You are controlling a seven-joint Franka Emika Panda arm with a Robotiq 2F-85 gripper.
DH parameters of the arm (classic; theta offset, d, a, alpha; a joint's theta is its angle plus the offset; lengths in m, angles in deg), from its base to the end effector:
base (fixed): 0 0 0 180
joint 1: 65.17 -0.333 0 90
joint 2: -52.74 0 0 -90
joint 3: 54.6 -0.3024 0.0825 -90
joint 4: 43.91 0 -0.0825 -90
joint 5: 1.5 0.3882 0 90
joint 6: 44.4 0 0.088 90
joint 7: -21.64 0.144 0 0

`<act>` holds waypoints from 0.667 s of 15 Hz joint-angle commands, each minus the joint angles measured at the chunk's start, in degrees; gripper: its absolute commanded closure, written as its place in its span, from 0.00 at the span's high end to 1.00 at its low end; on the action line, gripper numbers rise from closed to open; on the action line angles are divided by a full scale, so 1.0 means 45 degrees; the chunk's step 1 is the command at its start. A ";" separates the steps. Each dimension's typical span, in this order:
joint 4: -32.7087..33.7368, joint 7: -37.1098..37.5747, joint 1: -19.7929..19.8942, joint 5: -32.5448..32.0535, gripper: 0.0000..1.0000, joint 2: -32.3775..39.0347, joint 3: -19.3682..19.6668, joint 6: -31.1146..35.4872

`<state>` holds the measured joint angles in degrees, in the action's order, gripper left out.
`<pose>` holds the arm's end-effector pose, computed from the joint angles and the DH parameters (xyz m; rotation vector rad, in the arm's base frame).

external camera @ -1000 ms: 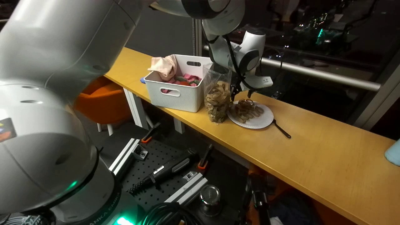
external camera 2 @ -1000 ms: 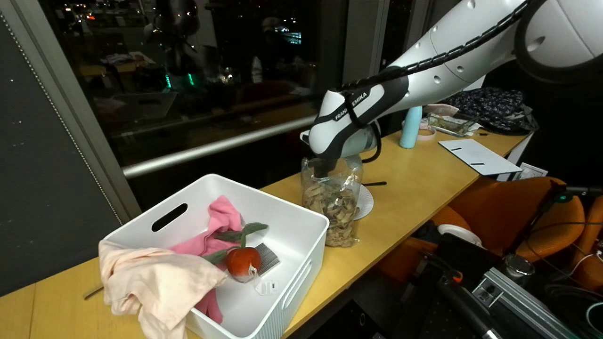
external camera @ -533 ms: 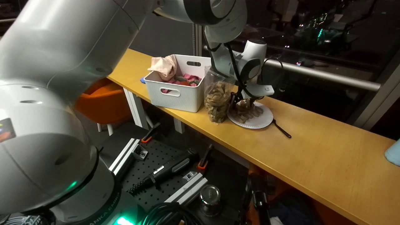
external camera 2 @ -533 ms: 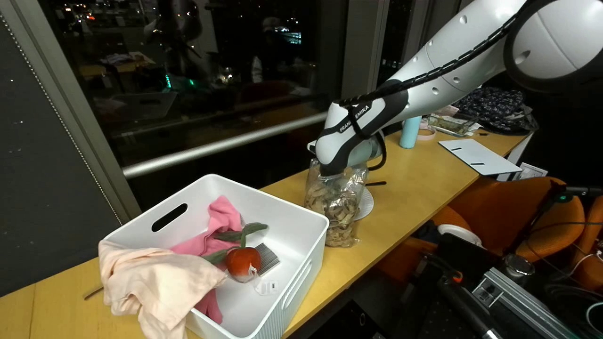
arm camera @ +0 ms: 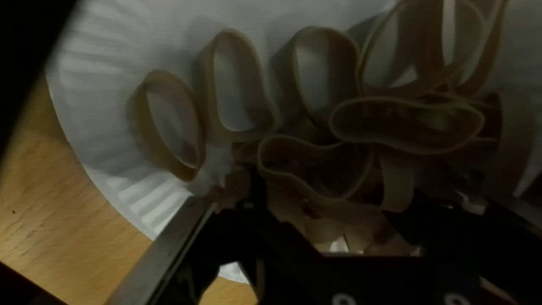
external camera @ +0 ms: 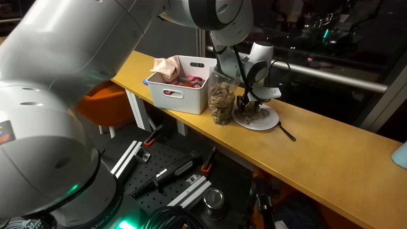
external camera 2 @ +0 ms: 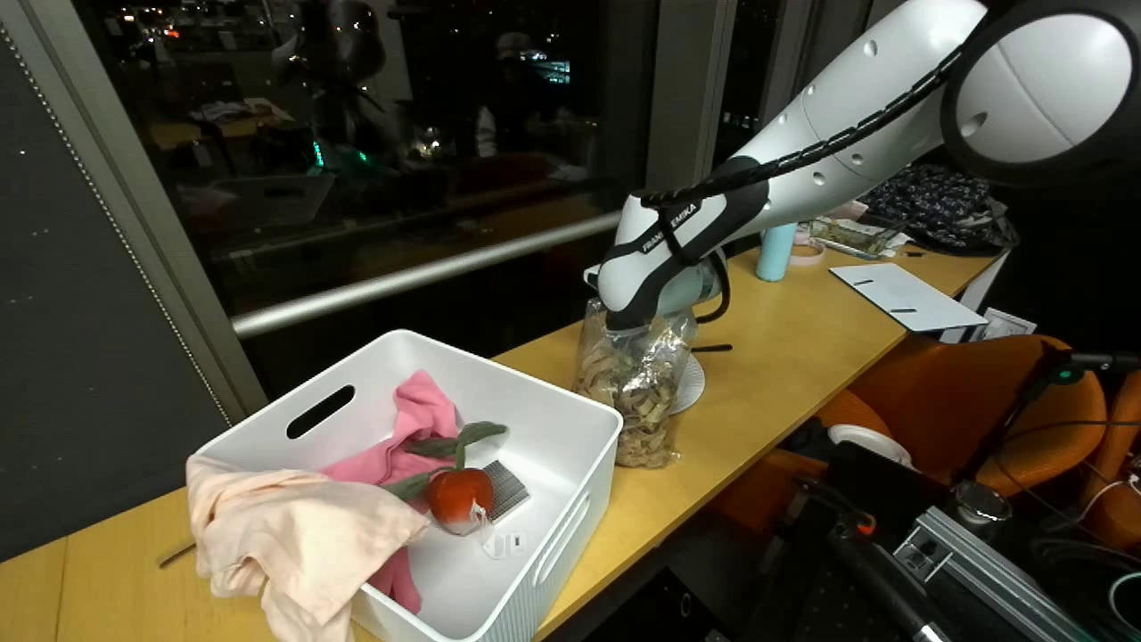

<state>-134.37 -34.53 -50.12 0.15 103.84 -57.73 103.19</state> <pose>0.6804 -0.1467 0.0727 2.9209 1.1099 0.1883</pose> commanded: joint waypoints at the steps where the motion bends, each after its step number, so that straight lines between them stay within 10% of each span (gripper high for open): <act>1: -0.0077 0.0374 0.0095 -0.0281 0.34 -0.0049 -0.0007 0.0309; 6: -0.0546 0.0519 0.0188 -0.0157 0.01 -0.0335 -0.0155 0.0570; 10: -0.1692 0.0971 0.0256 0.0004 0.02 -0.1054 -0.0283 0.1044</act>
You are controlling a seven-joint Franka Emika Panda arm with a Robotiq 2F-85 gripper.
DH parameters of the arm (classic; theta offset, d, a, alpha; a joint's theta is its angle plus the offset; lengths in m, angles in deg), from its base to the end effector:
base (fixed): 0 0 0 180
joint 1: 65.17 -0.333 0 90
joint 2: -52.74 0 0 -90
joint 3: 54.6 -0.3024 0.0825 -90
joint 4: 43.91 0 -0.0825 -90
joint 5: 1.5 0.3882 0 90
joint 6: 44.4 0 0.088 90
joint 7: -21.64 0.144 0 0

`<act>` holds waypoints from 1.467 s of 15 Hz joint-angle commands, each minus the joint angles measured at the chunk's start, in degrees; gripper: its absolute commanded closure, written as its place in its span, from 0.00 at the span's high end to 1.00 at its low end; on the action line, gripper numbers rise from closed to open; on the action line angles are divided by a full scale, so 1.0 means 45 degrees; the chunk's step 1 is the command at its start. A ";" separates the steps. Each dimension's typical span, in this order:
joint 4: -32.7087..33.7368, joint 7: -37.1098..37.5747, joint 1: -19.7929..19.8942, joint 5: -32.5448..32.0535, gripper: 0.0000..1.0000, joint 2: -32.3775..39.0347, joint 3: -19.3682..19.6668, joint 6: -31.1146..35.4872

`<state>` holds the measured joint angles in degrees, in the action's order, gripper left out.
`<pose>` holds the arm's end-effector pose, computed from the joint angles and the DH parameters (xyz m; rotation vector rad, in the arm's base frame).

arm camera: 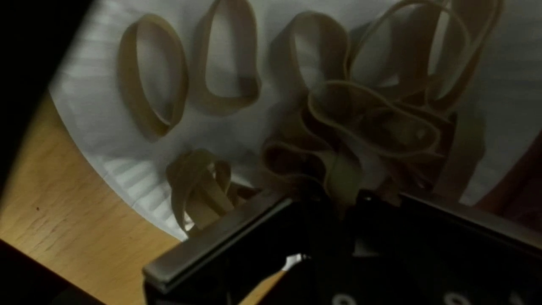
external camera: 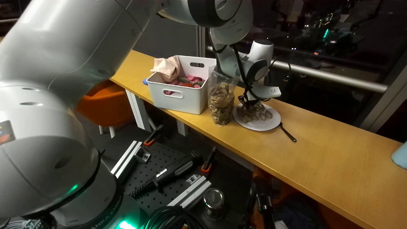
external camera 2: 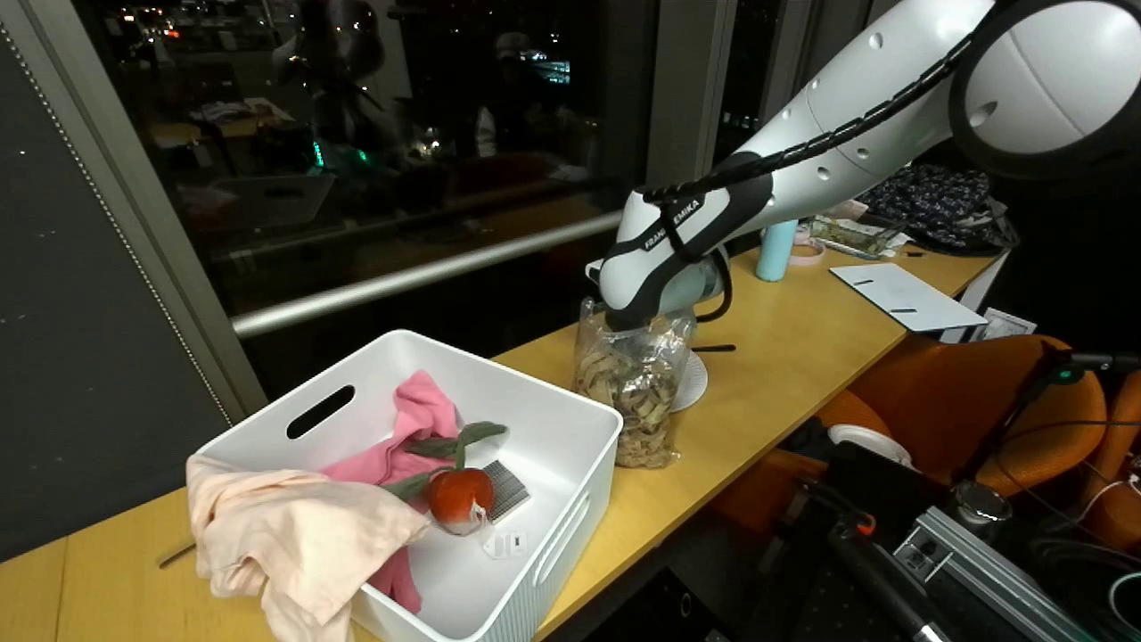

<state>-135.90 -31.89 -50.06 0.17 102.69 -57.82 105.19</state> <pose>0.6799 -0.1463 0.0794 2.9319 1.0366 0.2249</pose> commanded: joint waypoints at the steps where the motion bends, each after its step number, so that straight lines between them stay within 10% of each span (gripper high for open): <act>1: -0.1816 0.0546 0.0283 0.0054 0.02 -0.1084 -0.0297 0.0812; 14: -0.3856 0.1956 0.2293 0.0404 0.02 -0.2646 -0.1369 0.3850; 22: -0.8690 0.2176 0.4108 0.1255 0.02 -0.6630 -0.2778 0.5689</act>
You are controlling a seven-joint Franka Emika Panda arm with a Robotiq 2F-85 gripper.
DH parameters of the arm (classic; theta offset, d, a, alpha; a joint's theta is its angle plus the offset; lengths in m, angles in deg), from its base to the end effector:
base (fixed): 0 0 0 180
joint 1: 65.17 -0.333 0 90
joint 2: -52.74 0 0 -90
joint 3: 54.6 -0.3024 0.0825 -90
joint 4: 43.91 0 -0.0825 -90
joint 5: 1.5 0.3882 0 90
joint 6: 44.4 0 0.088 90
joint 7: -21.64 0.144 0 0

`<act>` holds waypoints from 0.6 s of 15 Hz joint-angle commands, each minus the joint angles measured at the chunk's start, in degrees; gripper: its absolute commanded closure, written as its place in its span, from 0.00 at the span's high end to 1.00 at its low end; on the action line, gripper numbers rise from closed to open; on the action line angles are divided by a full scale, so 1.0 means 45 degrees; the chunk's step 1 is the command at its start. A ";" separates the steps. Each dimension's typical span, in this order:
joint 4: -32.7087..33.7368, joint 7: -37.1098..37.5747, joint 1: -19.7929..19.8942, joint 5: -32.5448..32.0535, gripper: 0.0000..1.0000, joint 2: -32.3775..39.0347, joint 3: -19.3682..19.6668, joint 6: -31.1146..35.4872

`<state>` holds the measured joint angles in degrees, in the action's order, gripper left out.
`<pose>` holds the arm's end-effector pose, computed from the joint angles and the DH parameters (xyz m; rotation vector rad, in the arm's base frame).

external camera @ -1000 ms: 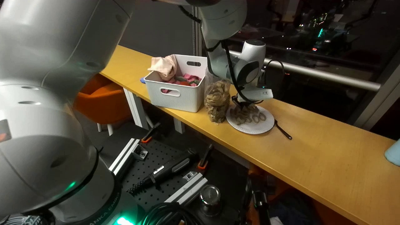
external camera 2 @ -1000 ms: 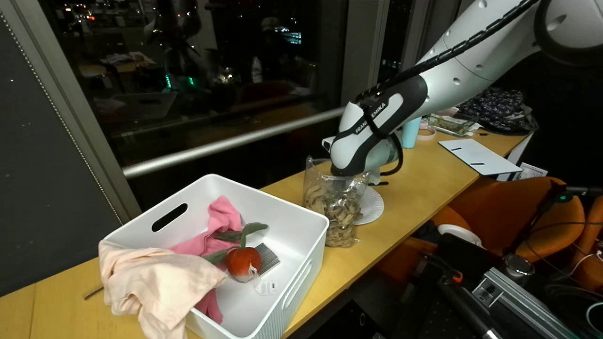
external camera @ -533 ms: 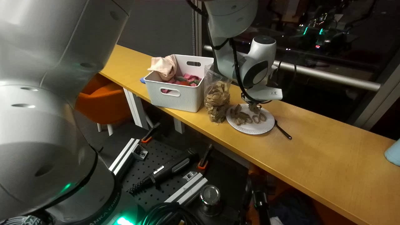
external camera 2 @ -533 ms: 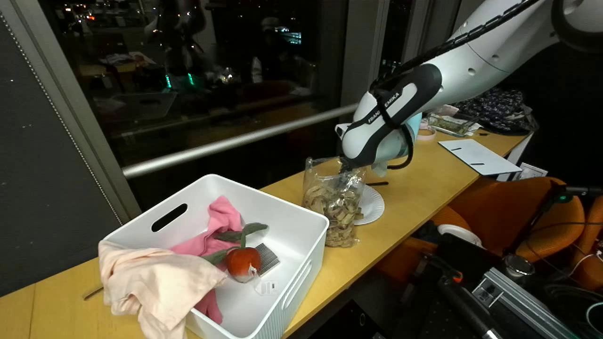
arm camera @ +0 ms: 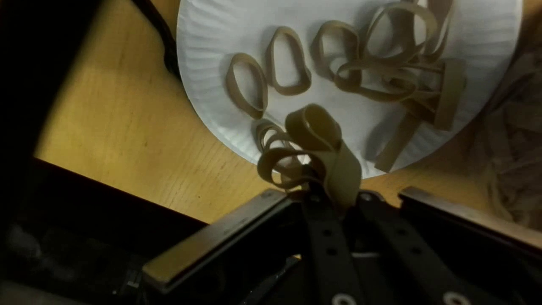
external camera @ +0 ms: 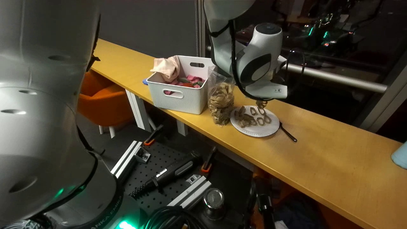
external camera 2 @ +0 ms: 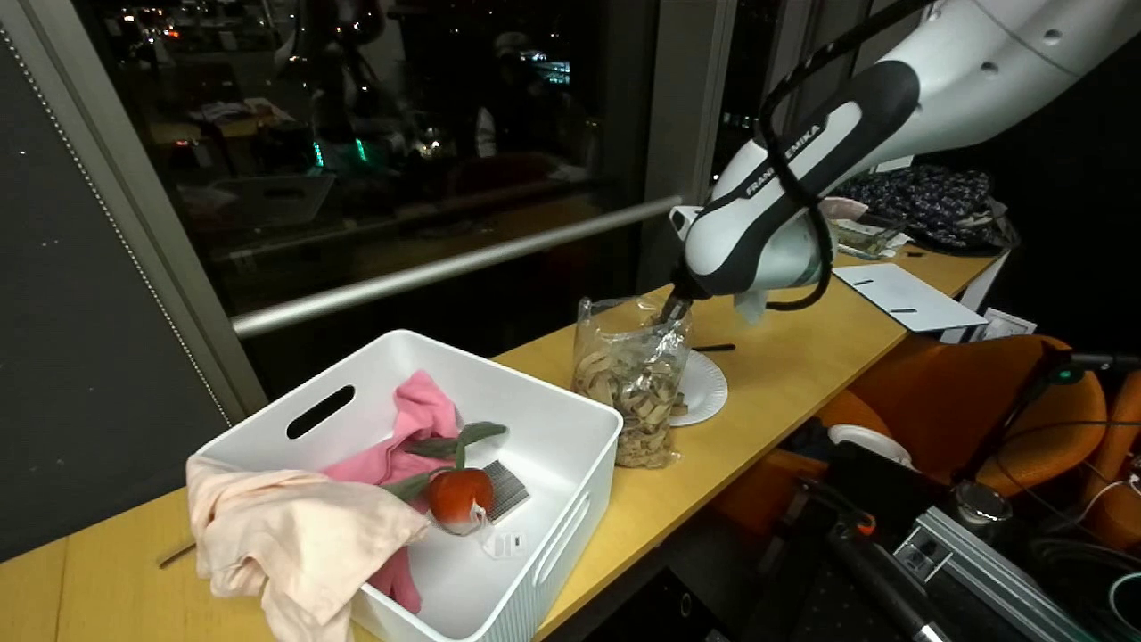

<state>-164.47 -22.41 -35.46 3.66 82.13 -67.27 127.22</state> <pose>0.5938 -0.1875 0.1667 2.9567 0.5013 0.6059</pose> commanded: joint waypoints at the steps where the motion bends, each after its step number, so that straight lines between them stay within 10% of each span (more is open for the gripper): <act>1: -0.2887 0.0047 0.1213 0.0699 0.02 -0.2600 -0.0951 0.1027; 9: -0.3108 -0.2137 0.4761 0.4392 0.02 -0.5005 -0.4629 0.1134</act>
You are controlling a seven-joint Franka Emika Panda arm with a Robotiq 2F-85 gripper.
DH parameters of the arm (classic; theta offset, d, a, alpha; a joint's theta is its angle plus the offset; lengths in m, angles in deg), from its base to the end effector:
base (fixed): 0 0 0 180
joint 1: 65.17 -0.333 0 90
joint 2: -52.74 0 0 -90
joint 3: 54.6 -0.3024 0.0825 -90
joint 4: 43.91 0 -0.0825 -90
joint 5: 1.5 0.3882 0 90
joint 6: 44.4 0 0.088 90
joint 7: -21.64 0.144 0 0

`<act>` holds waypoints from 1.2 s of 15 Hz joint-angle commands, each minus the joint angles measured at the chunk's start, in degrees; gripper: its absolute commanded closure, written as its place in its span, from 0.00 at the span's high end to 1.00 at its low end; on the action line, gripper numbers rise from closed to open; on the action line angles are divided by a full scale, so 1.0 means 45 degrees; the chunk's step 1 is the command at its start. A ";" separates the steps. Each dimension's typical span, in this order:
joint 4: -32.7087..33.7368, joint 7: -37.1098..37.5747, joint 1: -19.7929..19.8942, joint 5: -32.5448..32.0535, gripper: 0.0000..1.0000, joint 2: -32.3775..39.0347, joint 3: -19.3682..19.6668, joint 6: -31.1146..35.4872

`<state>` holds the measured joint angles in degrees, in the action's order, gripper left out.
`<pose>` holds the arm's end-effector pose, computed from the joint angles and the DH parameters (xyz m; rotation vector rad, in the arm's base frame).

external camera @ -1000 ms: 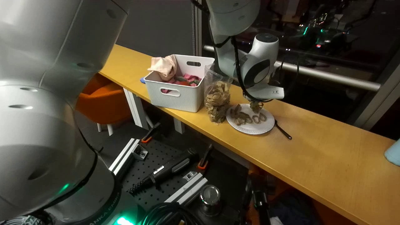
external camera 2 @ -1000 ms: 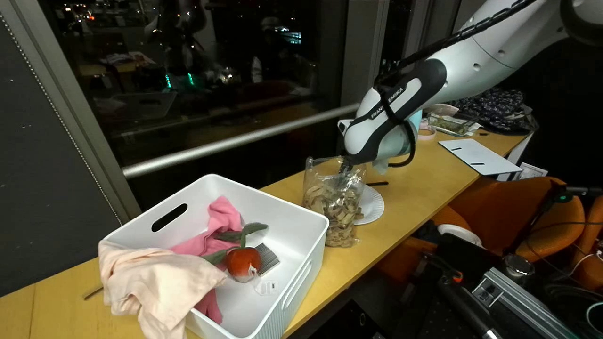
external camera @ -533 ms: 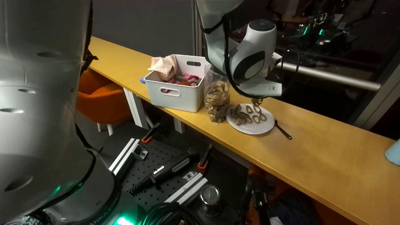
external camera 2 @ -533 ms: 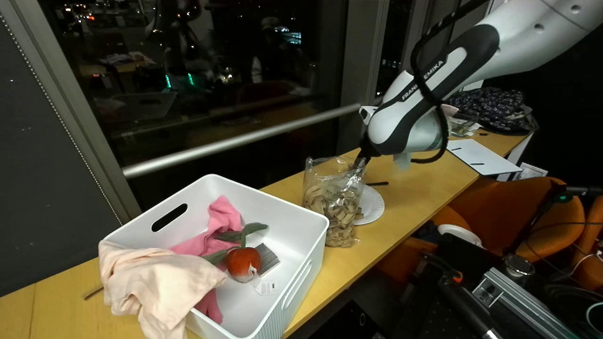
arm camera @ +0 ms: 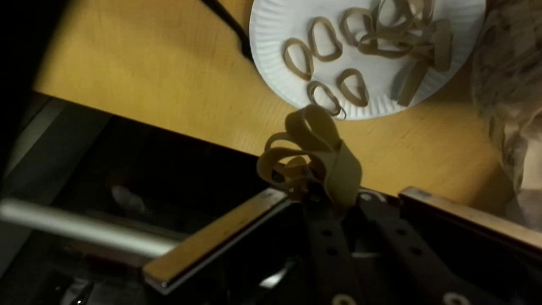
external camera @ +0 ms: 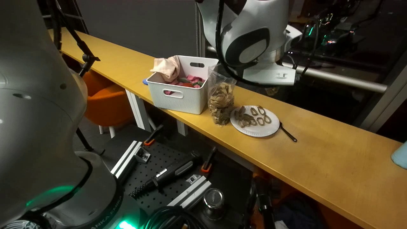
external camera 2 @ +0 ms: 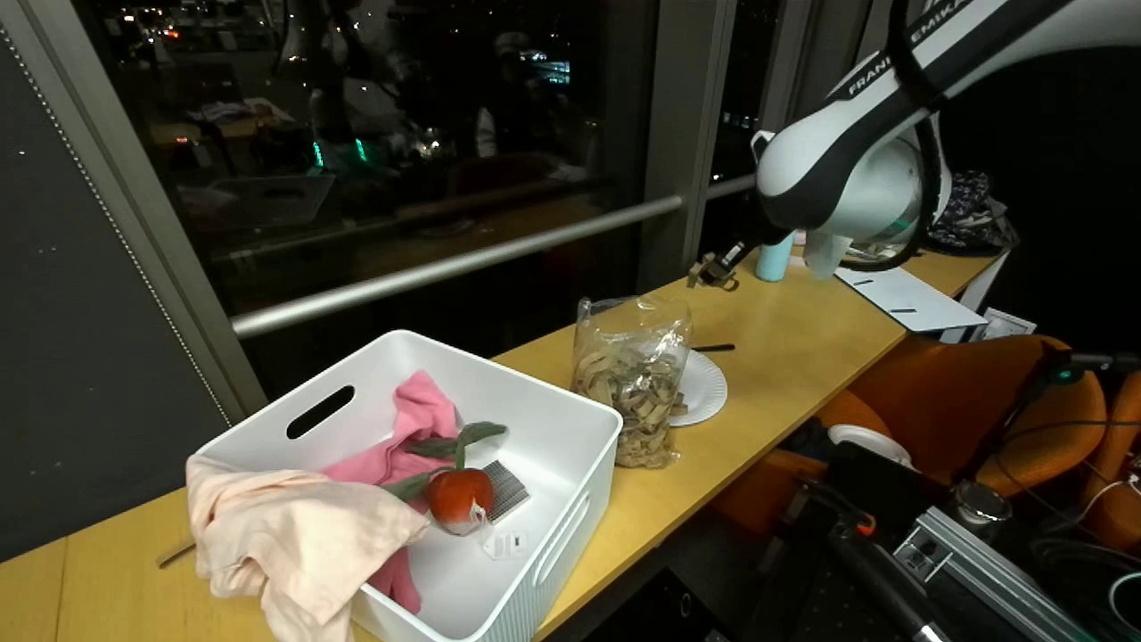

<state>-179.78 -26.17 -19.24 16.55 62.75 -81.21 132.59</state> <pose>0.5277 -0.2099 0.2699 2.8690 0.2280 0.8142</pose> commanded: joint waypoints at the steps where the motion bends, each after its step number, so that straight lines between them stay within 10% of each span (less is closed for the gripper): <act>1: 0.0561 -0.1796 0.1425 0.2054 0.02 -0.0820 -0.1996 -0.0087; 6: 0.1055 -0.4213 0.1729 0.5108 0.02 -0.2057 -0.4039 -0.1583; 14: 0.0704 -0.5759 0.1307 0.6194 0.02 -0.3182 -0.3932 -0.5181; 15: 0.0831 -0.5517 -0.1016 0.5600 0.02 -0.2787 -0.1581 -0.5309; 18: 0.0941 -0.5315 -0.3368 0.4952 0.02 -0.2573 0.0902 -0.5964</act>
<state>-176.83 -49.57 -23.85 41.34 49.80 -88.37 108.81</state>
